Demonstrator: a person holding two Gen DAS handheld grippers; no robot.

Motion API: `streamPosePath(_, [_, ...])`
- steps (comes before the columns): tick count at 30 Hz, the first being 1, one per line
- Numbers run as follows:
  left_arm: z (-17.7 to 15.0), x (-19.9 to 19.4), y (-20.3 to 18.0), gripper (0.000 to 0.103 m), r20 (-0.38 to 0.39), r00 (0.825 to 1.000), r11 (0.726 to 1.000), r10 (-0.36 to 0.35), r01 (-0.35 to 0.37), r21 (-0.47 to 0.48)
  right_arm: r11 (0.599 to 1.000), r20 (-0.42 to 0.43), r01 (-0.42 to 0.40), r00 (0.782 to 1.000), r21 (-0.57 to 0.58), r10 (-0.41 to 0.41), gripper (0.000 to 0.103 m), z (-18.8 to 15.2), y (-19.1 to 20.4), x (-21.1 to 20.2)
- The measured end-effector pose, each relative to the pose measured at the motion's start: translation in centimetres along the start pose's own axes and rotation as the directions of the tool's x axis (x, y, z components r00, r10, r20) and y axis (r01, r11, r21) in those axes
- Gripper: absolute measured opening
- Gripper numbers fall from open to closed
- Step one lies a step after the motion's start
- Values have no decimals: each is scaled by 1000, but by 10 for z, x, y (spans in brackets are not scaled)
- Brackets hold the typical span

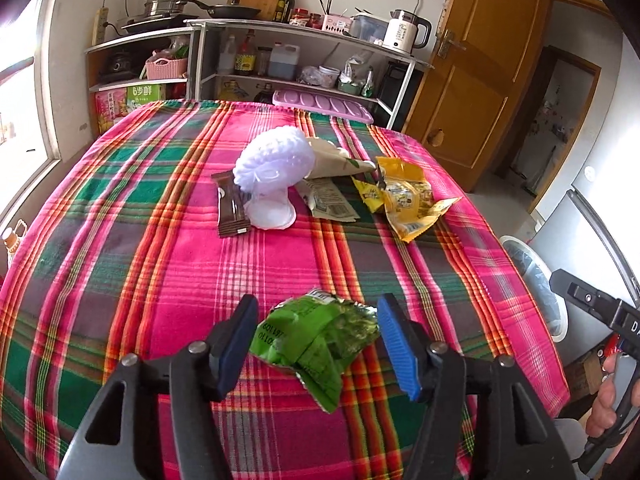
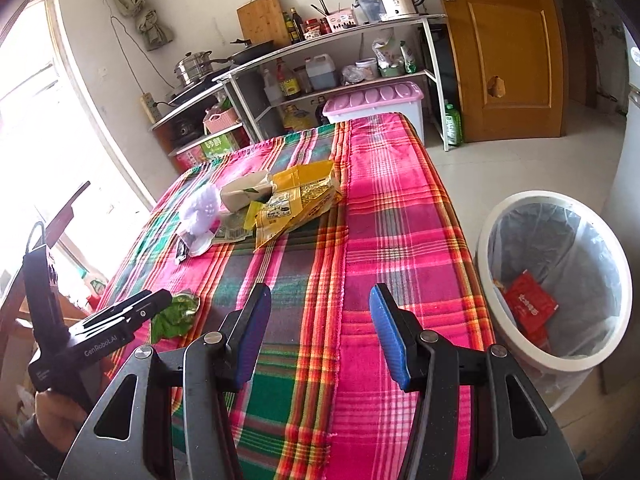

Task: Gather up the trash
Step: 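Return to the table and grasp the green snack bag with the left tool, then grasp and lift the yellow snack bag with the right tool while the left tool holds the green bag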

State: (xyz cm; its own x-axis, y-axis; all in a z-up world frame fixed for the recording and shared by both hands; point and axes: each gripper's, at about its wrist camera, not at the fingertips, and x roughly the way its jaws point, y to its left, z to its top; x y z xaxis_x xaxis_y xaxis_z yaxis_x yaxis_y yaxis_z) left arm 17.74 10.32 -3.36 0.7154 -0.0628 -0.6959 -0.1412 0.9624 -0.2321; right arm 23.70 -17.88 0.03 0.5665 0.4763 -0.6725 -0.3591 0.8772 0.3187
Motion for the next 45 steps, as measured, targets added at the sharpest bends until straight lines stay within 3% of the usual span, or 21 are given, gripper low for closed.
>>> streamPosePath(6, [-8,16,3,65,-47,999,1000,-1,0,-11,1000,-30,-11,999,0,11,53,5,4,21])
streamPosePath(12, [-9,18,-2,65,-44,999,1000,7,-6,29,999,-73,-29,997,35,32,53,14,9,49])
streamPosePath(13, [-10,18,-3,63,-44,999,999,6,-4,34,998,-86,-32,996,50,36,53,16,9,55])
streamPosePath(15, [-9,18,-3,49,-46,999,999,-17,18,34,997,-95,-42,994,67,48,53,21,10,64])
streamPosePath(17, [-7,17,-1,44,-47,998,999,-38,40,23,997,-104,-40,993,70,47,53,26,12,74])
streamPosePath(24, [4,13,8,38,-13,998,998,-65,65,-1,992,-132,-47,989,120,63,52,40,17,103])
streamPosePath(35, [18,12,21,38,25,997,997,-78,79,-20,982,-164,4,986,190,28,36,62,15,145])
streamPosePath(40, [19,16,22,38,21,996,996,-84,85,-21,982,-167,44,986,186,-13,11,64,13,151])
streamPosePath(45, [18,17,22,38,16,996,996,-83,83,-21,983,-154,46,988,180,-18,5,63,10,145])
